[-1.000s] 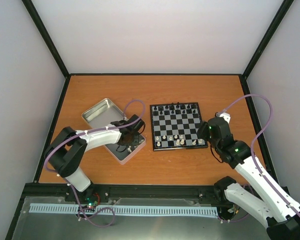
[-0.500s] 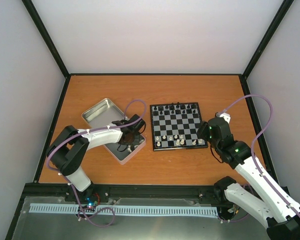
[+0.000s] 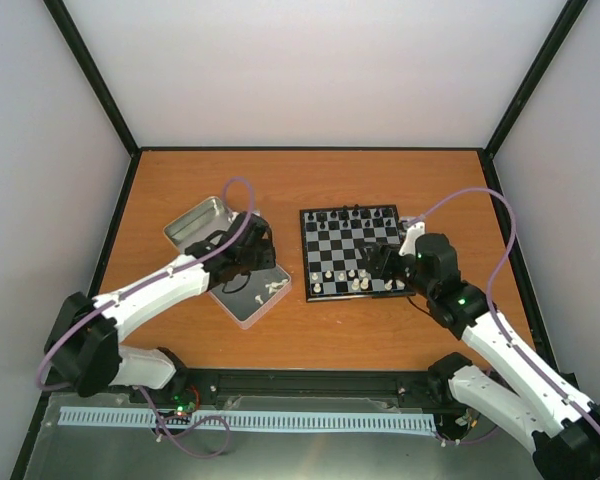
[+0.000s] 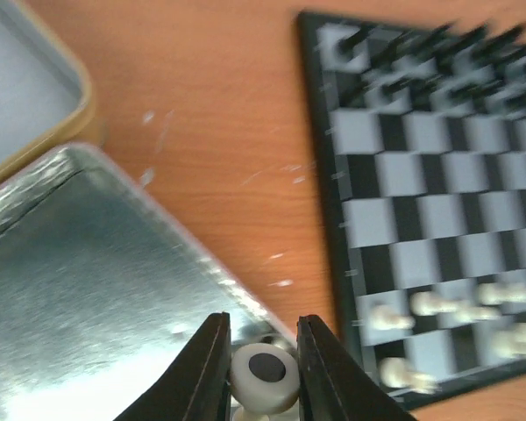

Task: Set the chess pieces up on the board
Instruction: Pick up the chess piece from the storage box, then place the chess piece on the chessboard.

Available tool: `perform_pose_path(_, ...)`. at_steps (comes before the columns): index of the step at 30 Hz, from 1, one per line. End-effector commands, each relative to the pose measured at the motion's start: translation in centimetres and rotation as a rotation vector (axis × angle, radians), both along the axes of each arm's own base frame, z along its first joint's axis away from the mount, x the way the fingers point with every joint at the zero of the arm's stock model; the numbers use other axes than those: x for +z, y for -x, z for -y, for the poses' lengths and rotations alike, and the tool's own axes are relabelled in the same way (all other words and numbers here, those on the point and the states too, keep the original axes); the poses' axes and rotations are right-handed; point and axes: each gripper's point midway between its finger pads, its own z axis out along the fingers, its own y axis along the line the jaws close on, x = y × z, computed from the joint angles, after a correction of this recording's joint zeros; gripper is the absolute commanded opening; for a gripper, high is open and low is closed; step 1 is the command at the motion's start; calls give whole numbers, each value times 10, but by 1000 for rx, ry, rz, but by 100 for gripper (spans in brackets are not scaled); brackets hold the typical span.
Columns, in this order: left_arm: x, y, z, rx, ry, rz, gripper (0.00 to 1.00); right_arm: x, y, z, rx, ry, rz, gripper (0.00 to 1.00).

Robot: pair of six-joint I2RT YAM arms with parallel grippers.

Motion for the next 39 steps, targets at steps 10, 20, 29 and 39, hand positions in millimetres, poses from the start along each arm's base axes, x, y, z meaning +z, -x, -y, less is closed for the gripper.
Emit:
perform_pose_path(10, 153, -4, 74, -73, 745, 177, 15, 42, 20, -118, 370, -188, 219, 74)
perform_pose_path(20, 179, 5, 58, 88, 1024, 160, 15, 57, 17, -143, 384, -365, 133, 71)
perform_pose_path(29, 181, 11, 66, 77, 1137, 97, 15, 79, 21, -161, 489, -390, 190, 60)
perform_pose_path(39, 179, 15, 80, 37, 1201, 20, 14, 87, 18, -166, 492, -430, 197, 42)
